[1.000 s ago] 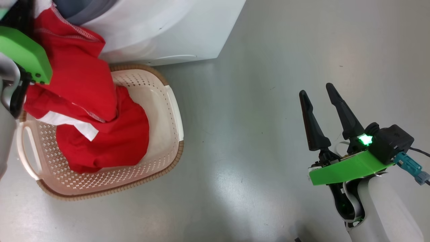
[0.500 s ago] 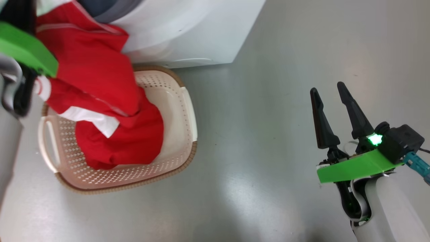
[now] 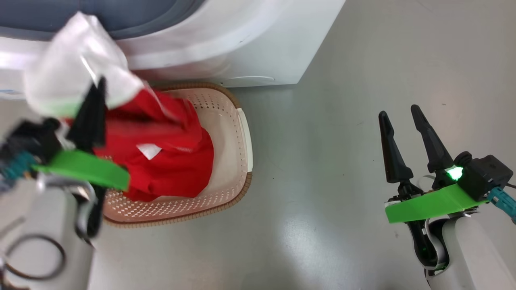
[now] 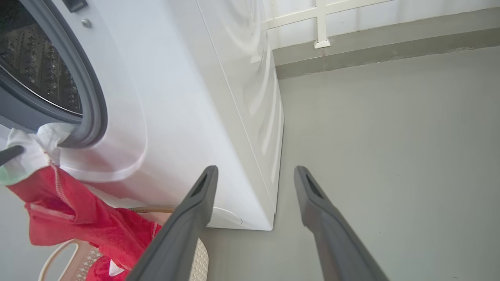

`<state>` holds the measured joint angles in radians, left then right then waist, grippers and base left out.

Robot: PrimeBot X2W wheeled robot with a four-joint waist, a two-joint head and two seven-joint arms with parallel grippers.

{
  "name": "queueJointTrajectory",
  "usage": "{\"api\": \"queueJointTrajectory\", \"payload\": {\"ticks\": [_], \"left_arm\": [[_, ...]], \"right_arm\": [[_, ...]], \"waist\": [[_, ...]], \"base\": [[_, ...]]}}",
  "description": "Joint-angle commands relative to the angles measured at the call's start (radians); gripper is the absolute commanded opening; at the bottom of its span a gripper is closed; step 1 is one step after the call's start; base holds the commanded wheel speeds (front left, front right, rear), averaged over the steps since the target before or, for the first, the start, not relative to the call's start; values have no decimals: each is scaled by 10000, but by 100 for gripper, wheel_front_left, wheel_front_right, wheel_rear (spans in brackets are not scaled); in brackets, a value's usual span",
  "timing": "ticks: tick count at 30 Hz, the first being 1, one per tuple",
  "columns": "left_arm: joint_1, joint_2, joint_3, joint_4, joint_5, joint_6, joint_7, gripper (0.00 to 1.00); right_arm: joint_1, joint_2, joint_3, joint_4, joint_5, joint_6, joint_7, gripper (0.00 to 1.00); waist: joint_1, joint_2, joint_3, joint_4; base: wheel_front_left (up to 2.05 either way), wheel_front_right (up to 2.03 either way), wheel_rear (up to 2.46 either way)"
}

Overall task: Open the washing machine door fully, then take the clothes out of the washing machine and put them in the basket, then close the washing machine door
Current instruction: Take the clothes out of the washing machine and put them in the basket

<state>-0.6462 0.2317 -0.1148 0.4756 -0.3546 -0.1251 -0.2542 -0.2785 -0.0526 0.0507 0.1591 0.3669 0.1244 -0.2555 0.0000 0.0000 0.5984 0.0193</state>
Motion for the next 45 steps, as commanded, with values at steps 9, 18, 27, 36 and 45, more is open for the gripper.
{"api": "queueJointTrajectory", "payload": {"ticks": [9, 18, 27, 36, 45], "left_arm": [[1258, -206, 20, 19, 217, -53, -75, 0], [723, -132, -838, 1608, -72, -54, -76, 0], [-37, -17, -1296, 2921, -543, -55, -76, 0], [-385, 99, -1341, 3518, -785, -55, -76, 91], [87, 107, -1075, 3383, -814, -55, -76, 100]], "right_arm": [[235, 24, 243, -254, -173, 63, -63, 100], [84, 24, 233, -394, -141, 63, -63, 100], [-58, 24, 203, -494, -78, 63, -63, 100], [-144, 24, 237, -432, -8, 63, -63, 100], [-44, 24, 264, -263, 6, 63, -63, 100]], "waist": [[0, 0, 196, 65], [0, 0, 775, -196], [0, 0, 1186, -315], [0, 0, 1156, -361], [0, 0, 536, -316]], "base": [[0, 0, 0], [0, 0, 0], [0, 0, 0], [0, 0, 0], [0, 0, 0]]}}
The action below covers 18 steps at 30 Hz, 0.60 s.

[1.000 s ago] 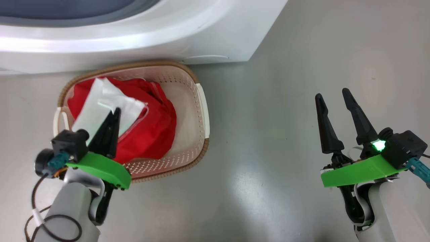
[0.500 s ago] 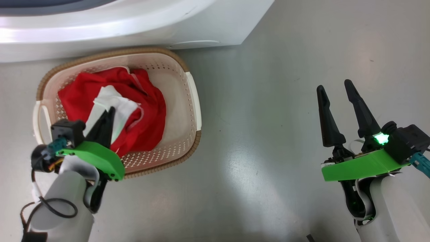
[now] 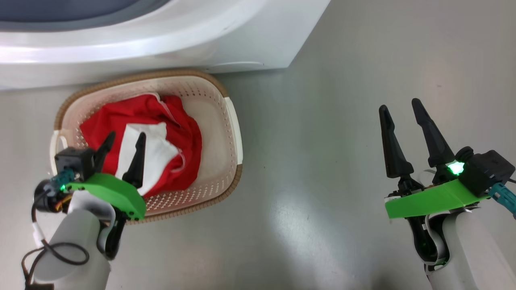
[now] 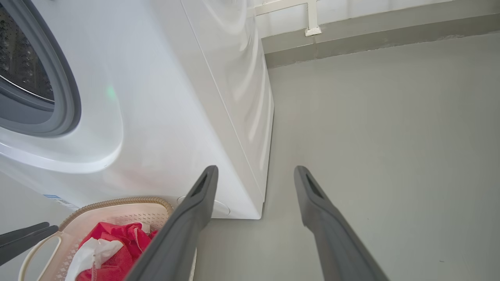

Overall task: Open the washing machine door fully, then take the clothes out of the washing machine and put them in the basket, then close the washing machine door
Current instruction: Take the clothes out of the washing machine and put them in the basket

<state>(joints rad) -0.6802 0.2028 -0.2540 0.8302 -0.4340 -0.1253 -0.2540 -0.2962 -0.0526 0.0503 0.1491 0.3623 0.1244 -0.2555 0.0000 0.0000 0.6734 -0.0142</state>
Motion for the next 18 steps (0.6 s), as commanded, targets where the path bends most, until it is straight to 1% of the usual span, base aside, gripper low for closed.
{"api": "queueJointTrajectory", "payload": {"ticks": [1, 10, 18], "left_arm": [[494, 398, 362, -195, -10, -53, -78, 100], [1270, 391, 962, -899, 231, -53, -78, 100], [2271, 193, 1670, -1910, 614, -53, -78, 100]], "right_arm": [[147, 24, 284, -141, 60, 63, -63, 100], [403, 24, 428, 134, 130, 63, -63, 100], [941, 24, 393, 419, 156, 63, -63, 100]], "waist": [[0, 0, -308, 16], [0, 0, -1439, 1], [0, 0, -2763, 82]], "base": [[0, 0, 0], [0, 0, 0], [0, 0, 0]]}}
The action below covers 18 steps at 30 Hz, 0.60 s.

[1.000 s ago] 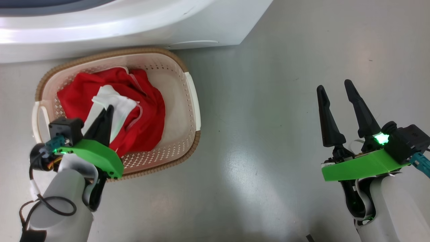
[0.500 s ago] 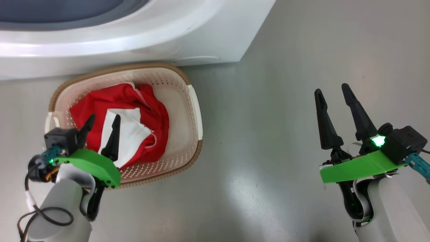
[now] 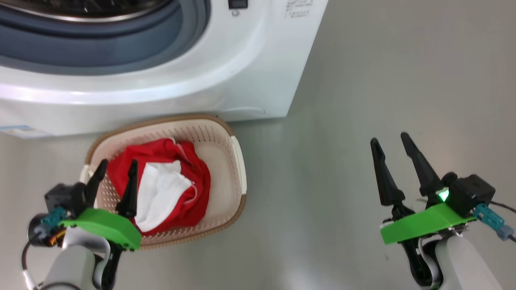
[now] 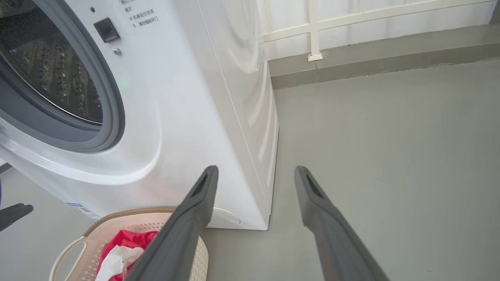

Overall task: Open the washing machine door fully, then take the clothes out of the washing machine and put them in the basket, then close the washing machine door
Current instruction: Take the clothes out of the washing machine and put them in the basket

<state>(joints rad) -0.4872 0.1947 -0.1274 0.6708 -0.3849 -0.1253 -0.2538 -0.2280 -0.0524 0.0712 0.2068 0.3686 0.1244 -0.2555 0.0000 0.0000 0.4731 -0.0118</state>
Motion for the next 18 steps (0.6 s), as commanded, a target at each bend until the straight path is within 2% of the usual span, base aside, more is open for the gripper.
{"api": "queueJointTrajectory", "payload": {"ticks": [1, 18], "left_arm": [[487, 243, 482, -483, 190, -53, -80, 100], [3138, -204, 1389, -3425, 1020, -54, -80, 100]], "right_arm": [[337, 22, 178, -130, 96, 63, -63, 100], [1788, 22, -148, 144, 108, 63, -63, 100]], "waist": [[0, 0, -921, 68], [0, 0, -3092, 263]], "base": [[0, 0, 0], [0, 0, 0]]}}
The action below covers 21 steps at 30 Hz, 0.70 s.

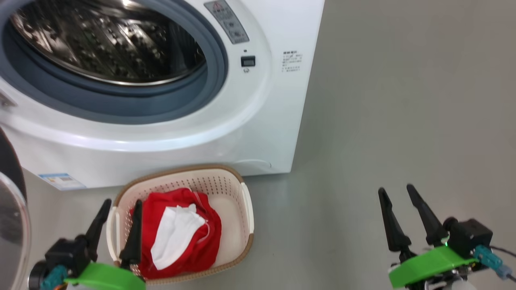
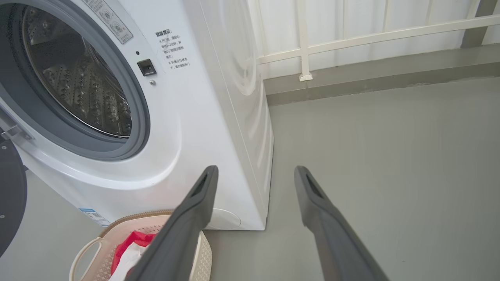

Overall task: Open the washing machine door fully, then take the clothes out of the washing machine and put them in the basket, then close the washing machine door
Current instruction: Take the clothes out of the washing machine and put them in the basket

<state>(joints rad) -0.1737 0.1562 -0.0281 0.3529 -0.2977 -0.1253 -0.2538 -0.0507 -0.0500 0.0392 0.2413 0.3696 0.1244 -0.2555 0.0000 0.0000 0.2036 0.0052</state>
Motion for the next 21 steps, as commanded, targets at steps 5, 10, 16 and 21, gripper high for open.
{"api": "queueJointTrajectory", "payload": {"ticks": [5, 10, 16, 21], "left_arm": [[760, -7, 641, -822, 404, -54, -80, 100], [1520, -204, 832, -1317, 630, -54, -80, 100], [2258, -453, 1030, -1783, 843, -54, -80, 100], [2604, -613, 1168, -2031, 891, -54, -80, 100]], "right_arm": [[559, -3, 14, -171, 78, 63, -63, 100], [956, -3, -147, -181, 67, 63, -63, 100], [1306, -3, -300, -236, 28, 63, -63, 100], [1450, -3, -353, -261, 0, 63, -63, 100]], "waist": [[0, 0, -857, 137], [0, 0, -1196, 116], [0, 0, -1448, 110], [0, 0, -1503, 73]], "base": [[0, 0, 0], [0, 0, 0], [0, 0, 0], [0, 0, 0]]}}
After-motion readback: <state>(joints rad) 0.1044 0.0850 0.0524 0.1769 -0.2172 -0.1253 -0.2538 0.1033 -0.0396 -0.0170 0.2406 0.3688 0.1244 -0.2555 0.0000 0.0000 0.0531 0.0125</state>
